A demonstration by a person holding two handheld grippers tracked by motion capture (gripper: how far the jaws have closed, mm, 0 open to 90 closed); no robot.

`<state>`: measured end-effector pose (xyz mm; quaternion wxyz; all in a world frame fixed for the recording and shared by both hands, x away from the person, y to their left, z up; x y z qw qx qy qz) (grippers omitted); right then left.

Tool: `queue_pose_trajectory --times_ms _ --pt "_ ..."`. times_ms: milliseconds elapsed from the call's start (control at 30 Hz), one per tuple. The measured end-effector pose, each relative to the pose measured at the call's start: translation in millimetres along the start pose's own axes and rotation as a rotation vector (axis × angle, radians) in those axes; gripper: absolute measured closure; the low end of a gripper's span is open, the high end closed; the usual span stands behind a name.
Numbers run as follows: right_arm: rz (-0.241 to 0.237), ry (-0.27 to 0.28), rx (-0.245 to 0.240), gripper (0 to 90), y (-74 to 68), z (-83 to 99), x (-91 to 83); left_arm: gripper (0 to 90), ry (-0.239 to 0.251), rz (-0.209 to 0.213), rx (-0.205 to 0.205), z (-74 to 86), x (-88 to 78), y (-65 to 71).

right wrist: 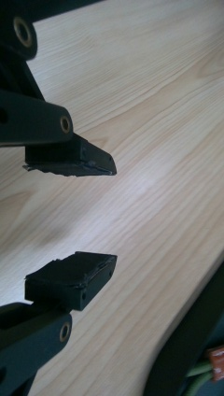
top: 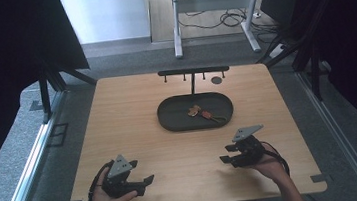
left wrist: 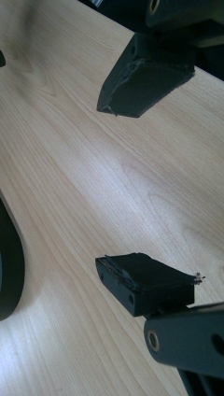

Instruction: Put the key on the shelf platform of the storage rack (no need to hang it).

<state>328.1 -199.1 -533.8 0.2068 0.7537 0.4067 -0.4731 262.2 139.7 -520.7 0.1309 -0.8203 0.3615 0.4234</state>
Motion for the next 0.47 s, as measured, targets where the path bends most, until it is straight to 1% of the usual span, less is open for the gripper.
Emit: queue_pose_trajectory --times_ms 33,100,200,367,400,467 --pt "0.005 0.004 0.007 49.5 0.2 1.1 -1.1 22.0 -0.001 0.001 0.001 -0.1 0.4 0.7" --pt "-0.004 0.021 0.009 49.4 0.8 2.5 -2.7 22.0 -0.002 0.001 0.003 -0.3 0.7 1.3" --pt "0.003 0.020 0.010 47.9 2.0 4.9 -0.7 22.0 -0.003 0.001 0.002 -0.1 1.4 1.4" --pt "0.013 0.032 0.028 46.4 3.8 5.1 0.3 22.0 -0.004 0.002 0.004 0.0 1.5 1.3" --pt "0.017 0.036 0.029 45.6 4.2 5.0 0.5 22.0 -0.003 0.002 0.005 0.0 1.1 1.2" --pt "0.035 0.042 0.050 42.8 6.8 5.8 1.1 21.9 -0.001 0.001 0.005 -0.1 0.2 0.8"
Point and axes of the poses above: each handheld gripper's, and its own axes: x roughly forward along the jaws, z roughly out of its underside, y roughly to its right, the point moved 6 cm from there along x, roughly forward along the jaws, and after that the axes turned 13 degrees about -y, right-handed, at the moved point
